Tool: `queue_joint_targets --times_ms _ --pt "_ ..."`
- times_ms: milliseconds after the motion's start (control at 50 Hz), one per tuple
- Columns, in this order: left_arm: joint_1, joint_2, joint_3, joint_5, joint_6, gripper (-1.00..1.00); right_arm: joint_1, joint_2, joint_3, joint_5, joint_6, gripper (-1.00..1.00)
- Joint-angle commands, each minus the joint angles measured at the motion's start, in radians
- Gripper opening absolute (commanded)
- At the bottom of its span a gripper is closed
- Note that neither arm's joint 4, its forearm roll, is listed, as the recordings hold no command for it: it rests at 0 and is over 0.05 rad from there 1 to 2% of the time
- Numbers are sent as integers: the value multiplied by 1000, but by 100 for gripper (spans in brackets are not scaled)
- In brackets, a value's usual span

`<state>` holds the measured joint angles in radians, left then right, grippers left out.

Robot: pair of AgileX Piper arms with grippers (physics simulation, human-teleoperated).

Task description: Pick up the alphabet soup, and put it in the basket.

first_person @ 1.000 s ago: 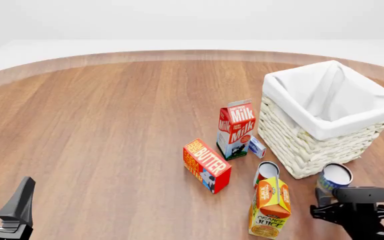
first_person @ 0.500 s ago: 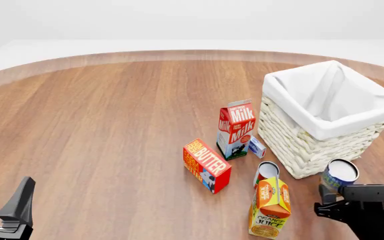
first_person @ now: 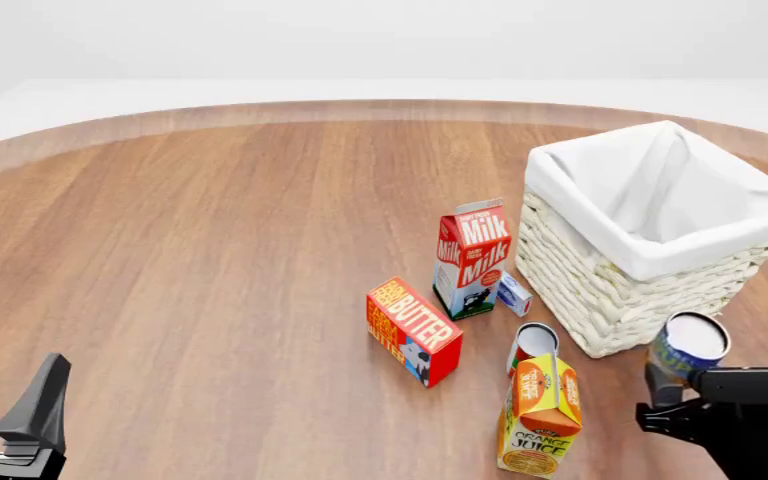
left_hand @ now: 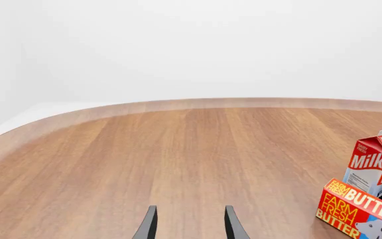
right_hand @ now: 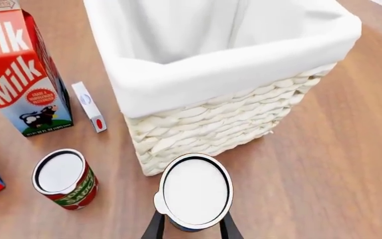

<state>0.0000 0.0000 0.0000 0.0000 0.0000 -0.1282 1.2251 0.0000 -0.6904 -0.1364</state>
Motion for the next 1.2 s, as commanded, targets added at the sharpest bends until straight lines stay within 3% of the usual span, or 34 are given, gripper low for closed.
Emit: queue_joint_targets --times_ms 20,820,1200 --pt "0 0 0 0 0 100 5 -86 0 62 19 -100" --pt "0 0 0 0 0 100 13 -402 -3 301 6 -100" --pt "0 0 0 0 0 100 37 -536 -84 467 -11 -100"
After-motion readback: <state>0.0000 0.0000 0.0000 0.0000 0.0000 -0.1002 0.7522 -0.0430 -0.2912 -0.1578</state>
